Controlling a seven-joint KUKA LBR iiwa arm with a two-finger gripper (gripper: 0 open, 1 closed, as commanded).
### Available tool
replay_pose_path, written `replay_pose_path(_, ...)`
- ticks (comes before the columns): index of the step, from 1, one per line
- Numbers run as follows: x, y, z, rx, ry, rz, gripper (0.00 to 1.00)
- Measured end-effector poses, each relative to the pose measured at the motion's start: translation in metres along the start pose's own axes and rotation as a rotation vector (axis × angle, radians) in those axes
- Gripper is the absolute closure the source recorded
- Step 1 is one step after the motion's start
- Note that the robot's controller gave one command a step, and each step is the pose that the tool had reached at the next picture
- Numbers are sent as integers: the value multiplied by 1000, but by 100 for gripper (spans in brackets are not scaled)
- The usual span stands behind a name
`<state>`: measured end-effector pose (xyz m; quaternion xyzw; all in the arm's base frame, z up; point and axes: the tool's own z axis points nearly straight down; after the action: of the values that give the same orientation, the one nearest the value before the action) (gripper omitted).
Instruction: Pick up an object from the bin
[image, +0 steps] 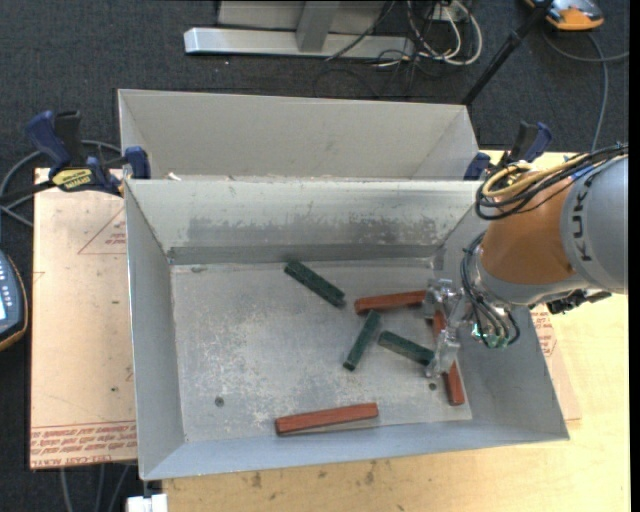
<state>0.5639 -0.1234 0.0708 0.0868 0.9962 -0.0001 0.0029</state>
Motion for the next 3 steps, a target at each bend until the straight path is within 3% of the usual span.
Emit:
replay_pose_path(1, 0, 0, 0, 0, 0, -1, 0)
replay_pose_path(2, 63, -13, 0, -2, -1, -482, 0)
replay_pose_path(3, -24, 37, -41, -2, -2, -190, 0)
